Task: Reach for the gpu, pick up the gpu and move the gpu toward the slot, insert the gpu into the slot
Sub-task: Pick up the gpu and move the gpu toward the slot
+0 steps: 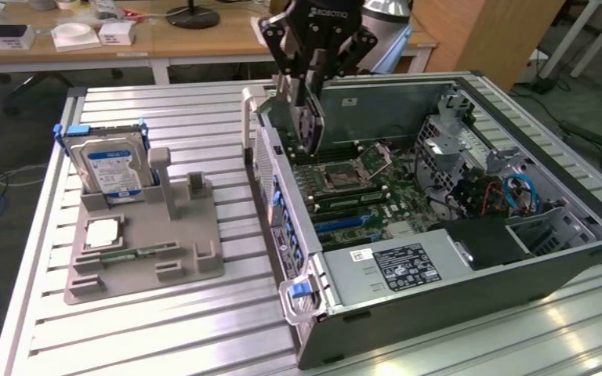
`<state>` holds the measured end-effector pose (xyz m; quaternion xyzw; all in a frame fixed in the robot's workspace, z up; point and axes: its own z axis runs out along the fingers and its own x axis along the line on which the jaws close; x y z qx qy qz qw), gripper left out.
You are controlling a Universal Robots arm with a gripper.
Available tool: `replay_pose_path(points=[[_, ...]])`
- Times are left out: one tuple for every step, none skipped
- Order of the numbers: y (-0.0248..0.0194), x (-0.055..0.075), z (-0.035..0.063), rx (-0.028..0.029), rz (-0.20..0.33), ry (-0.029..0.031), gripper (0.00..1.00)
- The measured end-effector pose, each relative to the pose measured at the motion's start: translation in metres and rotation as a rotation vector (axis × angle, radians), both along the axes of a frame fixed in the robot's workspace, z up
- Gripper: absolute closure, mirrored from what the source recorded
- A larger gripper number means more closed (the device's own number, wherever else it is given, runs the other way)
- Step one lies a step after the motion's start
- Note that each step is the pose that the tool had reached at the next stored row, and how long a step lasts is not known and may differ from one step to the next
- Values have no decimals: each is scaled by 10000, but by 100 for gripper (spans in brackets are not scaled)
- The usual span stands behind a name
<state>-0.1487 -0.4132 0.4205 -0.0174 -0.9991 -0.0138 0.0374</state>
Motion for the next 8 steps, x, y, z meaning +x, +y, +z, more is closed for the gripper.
replay_pose_path(points=[[0, 48, 0, -1, -1, 1, 74], [0, 90, 0, -1, -1, 2, 74], [0, 134, -1, -1, 0, 2, 74], [0, 178, -3, -1, -1, 2, 74], [1, 219, -5, 0, -1, 1, 74], [0, 258, -6, 0, -1, 0, 74], [0, 296, -7, 0, 0, -1, 74], [0, 333, -8, 0, -2, -3, 74]])
